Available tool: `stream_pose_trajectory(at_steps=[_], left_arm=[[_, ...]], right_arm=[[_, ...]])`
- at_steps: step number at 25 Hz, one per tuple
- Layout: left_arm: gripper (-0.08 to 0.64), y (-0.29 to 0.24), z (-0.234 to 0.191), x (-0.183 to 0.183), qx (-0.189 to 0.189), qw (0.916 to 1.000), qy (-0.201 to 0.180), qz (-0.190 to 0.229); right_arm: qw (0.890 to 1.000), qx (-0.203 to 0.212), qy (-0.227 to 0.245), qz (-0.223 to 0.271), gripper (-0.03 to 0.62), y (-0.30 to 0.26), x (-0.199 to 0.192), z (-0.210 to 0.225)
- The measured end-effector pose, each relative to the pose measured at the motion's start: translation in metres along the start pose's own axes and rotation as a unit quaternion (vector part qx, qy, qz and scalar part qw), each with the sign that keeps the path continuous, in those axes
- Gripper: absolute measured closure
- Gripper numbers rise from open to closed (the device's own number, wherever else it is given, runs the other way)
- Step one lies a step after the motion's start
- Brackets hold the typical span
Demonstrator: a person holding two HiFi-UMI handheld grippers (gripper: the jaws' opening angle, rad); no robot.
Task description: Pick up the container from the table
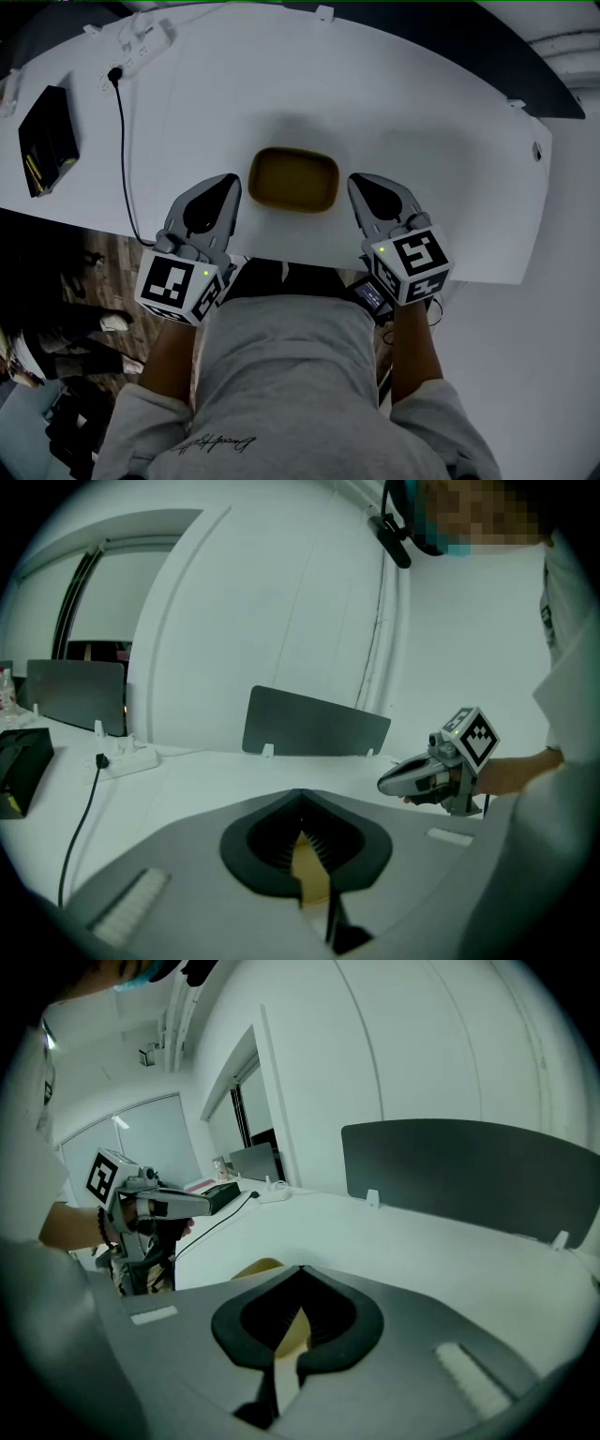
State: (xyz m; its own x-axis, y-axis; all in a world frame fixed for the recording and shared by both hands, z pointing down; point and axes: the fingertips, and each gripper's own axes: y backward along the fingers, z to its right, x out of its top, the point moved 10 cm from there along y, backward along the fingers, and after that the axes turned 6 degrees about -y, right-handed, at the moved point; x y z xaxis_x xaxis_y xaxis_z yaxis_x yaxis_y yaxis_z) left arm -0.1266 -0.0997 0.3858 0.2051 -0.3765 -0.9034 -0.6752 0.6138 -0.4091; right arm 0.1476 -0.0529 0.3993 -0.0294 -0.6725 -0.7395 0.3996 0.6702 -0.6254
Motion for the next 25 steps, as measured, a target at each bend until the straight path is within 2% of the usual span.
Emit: stream_pose_trajectory(at_steps=[25], left_arm=[[0.560,-0.019,-0.008,-0.026,-0.001,0.9993,0.020,-0.032]], right_arm=[[0.999,-0.005,-0.008,-0.046,0.574,-0.035,-0.026,0.021]])
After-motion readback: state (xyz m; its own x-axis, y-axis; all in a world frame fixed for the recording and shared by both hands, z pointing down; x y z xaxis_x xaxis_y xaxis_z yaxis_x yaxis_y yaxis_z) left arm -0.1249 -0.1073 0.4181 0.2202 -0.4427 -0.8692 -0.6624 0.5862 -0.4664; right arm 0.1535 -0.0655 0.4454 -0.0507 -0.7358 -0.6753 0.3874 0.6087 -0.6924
